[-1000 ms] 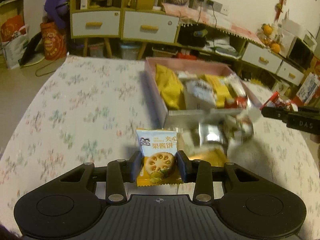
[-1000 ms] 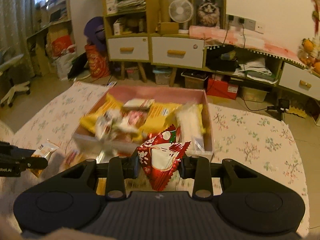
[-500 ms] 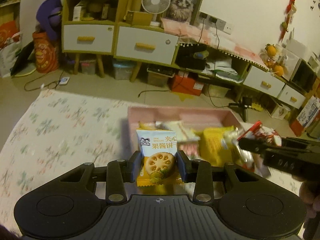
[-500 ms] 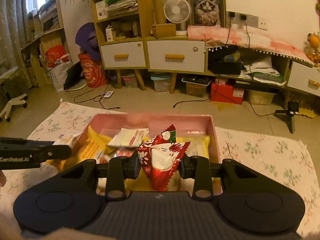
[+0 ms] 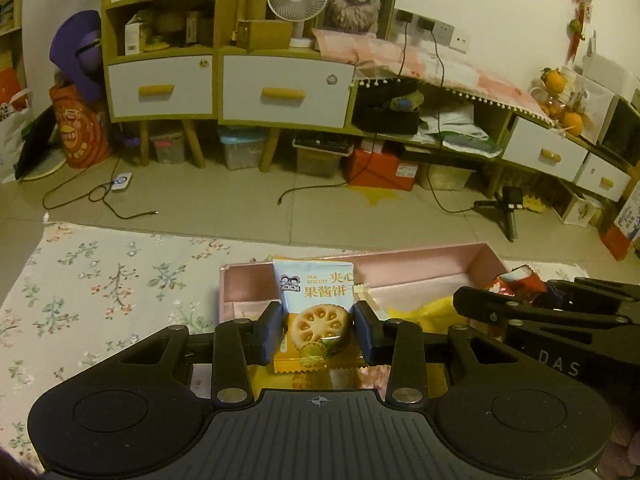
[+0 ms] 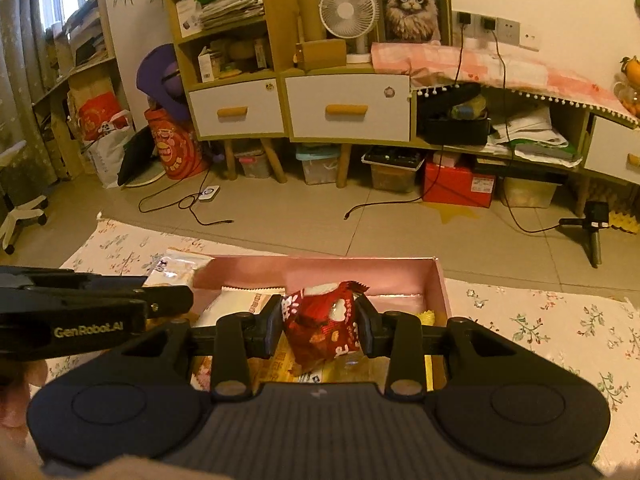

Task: Organize snacks
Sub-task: 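Carry the biscuit pack and red pack into the pink box and open both tools, then move both tools back over the remaining snacks beside the box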

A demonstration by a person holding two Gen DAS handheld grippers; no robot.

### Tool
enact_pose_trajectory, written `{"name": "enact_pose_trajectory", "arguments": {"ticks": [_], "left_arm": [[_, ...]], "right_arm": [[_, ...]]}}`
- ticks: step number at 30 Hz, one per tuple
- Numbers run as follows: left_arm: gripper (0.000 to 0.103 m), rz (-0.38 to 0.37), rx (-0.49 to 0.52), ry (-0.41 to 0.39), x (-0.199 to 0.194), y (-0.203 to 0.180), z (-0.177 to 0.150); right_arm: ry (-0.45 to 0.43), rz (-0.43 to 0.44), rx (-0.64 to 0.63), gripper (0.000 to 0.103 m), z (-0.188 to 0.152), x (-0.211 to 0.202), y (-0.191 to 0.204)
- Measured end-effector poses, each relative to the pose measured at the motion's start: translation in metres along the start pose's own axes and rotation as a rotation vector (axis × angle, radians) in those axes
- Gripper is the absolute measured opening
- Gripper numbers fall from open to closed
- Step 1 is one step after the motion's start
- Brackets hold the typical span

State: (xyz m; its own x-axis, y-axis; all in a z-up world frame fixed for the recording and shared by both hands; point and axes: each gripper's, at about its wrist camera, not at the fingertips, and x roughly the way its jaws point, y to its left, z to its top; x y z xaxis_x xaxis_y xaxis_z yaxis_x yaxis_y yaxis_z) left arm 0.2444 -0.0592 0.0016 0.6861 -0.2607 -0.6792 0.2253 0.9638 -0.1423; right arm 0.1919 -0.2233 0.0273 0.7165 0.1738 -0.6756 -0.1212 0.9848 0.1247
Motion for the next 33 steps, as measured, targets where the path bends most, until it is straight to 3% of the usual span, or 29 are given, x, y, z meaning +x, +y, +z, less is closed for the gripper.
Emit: {"name": "enact_pose_trajectory", "arguments": {"ticks": [2, 4, 6, 8, 19, 21, 27, 33], "left_arm": [[0.039, -0.011, -0.006, -0.005, 0.002, 0.001, 0.000], [0.042, -0.009, -0.014, -0.018, 0.002, 0.002, 0.000], [0.057, -0.010, -0.014, -0.029, -0.001, 0.003, -0.001], [0.062, -0.007, -0.011, -0.037, -0.004, 0.003, -0.001], [0.072, -0.009, -0.001, -0.016, -0.032, 0.005, -0.017], [0.075, -0.006, 0.004, -0.016, -0.039, 0.005, -0.021], [0.084, -0.013, 0.021, -0.006, -0.061, 0.007, -0.033], [0.089, -0.023, 0.043, 0.011, -0.084, 0.011, -0.048]], "right_arm": [[-0.010, -0.010, 0.003, 0.036, 0.000, -0.003, -0.001], [-0.020, -0.022, 0.012, 0.047, 0.003, -0.003, -0.003], [-0.033, -0.028, 0.022, 0.053, 0.003, -0.006, -0.006], [-0.032, -0.024, 0.028, 0.053, 0.005, -0.009, -0.008], [-0.040, -0.026, 0.032, 0.077, -0.001, -0.037, -0.006], [-0.042, -0.025, 0.038, 0.085, -0.002, -0.042, -0.005], [-0.038, -0.008, 0.046, 0.097, -0.008, -0.060, 0.002], [-0.018, -0.012, 0.013, 0.101, -0.019, -0.076, 0.013]]}}
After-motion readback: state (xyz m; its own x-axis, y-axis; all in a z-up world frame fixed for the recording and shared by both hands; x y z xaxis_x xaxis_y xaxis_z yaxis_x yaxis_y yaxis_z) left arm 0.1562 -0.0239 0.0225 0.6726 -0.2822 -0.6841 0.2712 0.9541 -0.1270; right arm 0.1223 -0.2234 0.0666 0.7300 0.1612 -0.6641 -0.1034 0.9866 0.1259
